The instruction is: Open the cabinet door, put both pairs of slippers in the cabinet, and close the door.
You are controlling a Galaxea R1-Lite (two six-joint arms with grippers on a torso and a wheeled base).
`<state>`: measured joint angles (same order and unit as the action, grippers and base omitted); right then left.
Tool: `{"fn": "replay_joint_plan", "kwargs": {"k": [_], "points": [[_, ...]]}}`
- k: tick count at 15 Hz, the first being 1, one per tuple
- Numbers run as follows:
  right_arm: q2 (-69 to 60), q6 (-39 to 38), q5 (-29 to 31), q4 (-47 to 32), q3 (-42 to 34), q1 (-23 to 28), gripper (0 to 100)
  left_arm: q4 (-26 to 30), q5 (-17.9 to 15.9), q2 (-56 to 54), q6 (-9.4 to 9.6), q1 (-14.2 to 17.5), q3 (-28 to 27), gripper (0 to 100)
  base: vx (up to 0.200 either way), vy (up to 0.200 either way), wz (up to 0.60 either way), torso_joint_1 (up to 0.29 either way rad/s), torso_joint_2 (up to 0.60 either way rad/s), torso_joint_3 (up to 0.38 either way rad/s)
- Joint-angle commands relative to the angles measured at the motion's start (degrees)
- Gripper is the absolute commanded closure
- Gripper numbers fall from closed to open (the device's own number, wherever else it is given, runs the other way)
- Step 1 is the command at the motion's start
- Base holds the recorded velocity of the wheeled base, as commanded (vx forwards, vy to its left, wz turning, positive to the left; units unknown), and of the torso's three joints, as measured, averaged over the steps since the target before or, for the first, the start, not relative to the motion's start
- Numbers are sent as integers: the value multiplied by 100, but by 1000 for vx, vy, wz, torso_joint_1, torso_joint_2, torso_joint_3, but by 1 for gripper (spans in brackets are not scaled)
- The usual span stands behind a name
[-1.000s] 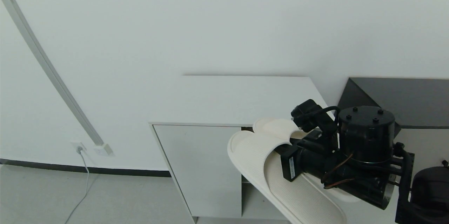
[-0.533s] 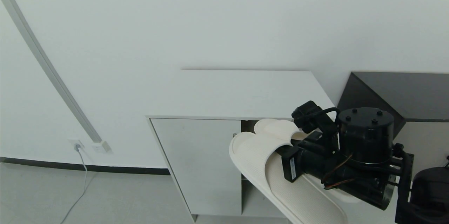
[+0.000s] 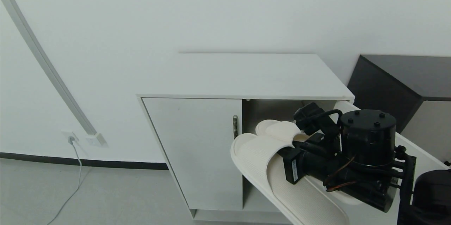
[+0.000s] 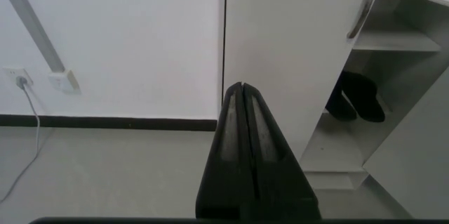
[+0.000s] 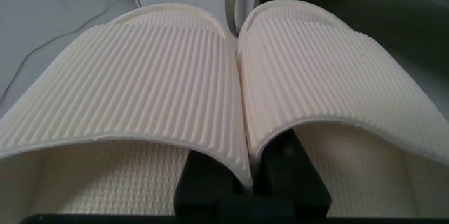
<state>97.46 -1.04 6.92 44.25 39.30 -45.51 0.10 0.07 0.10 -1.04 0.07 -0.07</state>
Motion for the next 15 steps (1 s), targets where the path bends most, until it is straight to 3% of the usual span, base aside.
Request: {"fn": "replay_joint_plan", "kwargs": {"k": [1, 15], "points": [[18, -2, 2, 5, -2, -2, 100, -1, 1, 8, -2, 1, -1, 100, 0, 0, 0, -188, 515, 295], [36, 95, -16, 5, -54, -11, 100, -1, 1, 8, -11, 1, -1, 100, 0, 0, 0, -144, 478, 330]]}}
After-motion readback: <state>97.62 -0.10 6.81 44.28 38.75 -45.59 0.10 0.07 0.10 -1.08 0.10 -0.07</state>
